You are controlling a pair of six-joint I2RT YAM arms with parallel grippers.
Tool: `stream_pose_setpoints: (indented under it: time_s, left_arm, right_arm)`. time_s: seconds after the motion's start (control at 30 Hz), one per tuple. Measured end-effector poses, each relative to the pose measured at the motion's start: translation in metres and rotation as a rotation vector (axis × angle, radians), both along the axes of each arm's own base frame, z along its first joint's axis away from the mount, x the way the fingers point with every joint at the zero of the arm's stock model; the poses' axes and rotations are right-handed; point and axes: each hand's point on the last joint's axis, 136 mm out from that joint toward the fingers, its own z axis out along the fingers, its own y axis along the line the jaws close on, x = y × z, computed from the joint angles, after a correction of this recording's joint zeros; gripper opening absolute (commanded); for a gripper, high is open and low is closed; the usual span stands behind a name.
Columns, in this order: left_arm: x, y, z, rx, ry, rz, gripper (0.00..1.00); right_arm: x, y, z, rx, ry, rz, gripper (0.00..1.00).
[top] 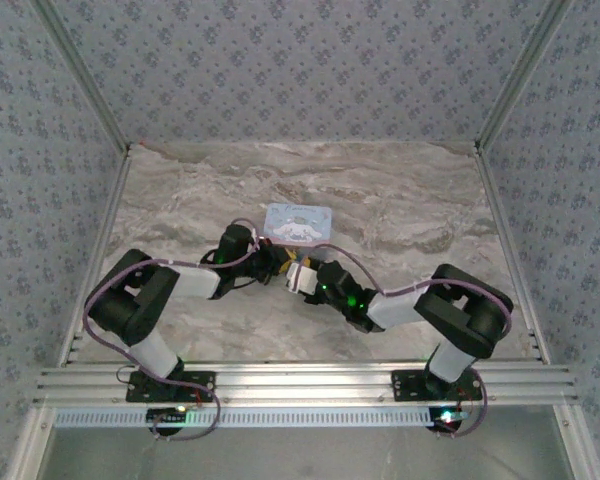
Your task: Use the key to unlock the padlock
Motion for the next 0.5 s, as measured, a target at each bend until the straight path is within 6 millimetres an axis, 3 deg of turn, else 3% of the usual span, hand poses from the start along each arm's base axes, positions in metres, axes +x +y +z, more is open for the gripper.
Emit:
stream_pose_setpoints:
  time_s: [0.3, 0.5]
  left_arm:
    - [-0.002, -0.003, 0.001, -0.006, 0.007, -0.009, 0.00]
    - [-0.002, -0.003, 0.000, -0.006, 0.009, -0.009, 0.00]
  right_arm:
    - [0.006, -0.001, 0.000, 0.004, -0.008, -0.019, 0.23]
    - [0.011, -0.003, 0.001, 0.014, -0.012, -0.042, 0.07]
